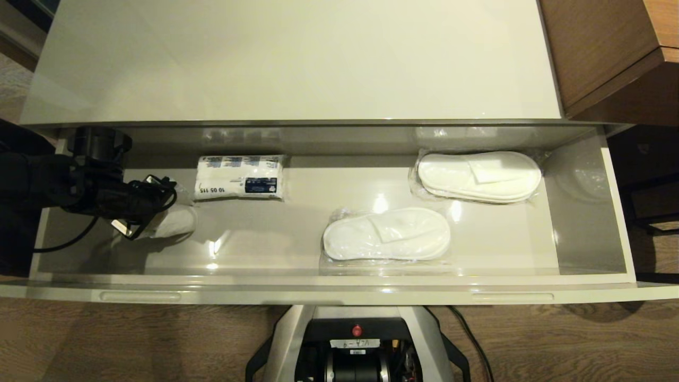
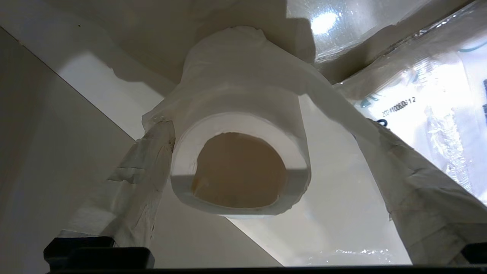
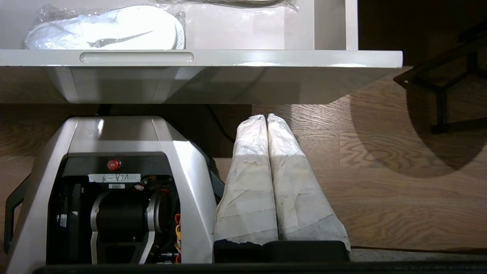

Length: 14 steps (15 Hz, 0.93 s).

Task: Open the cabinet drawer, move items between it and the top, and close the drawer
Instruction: Take out the roll paper from the drawer

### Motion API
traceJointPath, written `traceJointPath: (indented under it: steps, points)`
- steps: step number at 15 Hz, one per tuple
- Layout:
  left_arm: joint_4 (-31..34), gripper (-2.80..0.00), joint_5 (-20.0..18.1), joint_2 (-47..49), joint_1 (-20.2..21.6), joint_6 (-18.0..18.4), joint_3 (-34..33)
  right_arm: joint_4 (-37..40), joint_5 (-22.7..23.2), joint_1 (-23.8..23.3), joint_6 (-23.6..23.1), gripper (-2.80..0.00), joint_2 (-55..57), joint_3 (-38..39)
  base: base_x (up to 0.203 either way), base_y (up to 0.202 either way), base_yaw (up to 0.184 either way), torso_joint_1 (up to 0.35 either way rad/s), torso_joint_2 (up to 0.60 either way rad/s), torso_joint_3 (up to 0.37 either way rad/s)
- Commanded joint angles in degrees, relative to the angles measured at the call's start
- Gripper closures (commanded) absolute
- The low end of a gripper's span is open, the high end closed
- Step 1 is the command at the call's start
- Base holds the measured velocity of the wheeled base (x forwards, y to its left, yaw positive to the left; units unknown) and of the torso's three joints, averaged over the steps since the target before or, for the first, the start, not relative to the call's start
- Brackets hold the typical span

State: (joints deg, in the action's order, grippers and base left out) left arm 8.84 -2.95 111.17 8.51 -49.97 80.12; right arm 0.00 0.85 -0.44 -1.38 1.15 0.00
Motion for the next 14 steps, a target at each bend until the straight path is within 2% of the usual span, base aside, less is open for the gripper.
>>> traceJointPath:
  steps: [1, 2, 14]
  points:
    - [0.0, -2.80, 0.0, 0.2, 0.1, -0.4, -0.1, 0.0, 0.0, 0.0, 0.0, 0.00, 0.1, 0.0, 0.000, 0.000, 0.000, 0.000, 0.00, 0.000]
    - [0.0, 0.00, 0.0, 0.2, 0.1, -0.4, -0.4, 0.0, 0.0, 0.0, 0.0, 0.00, 0.1, 0.0, 0.000, 0.000, 0.000, 0.000, 0.00, 0.000]
    - [0.0, 0.00, -0.1, -0.2, 0.0, -0.5, -1.2, 0.0, 0.0, 0.0, 0.0, 0.00, 0.1, 0.0, 0.000, 0.000, 0.000, 0.000, 0.00, 0.000]
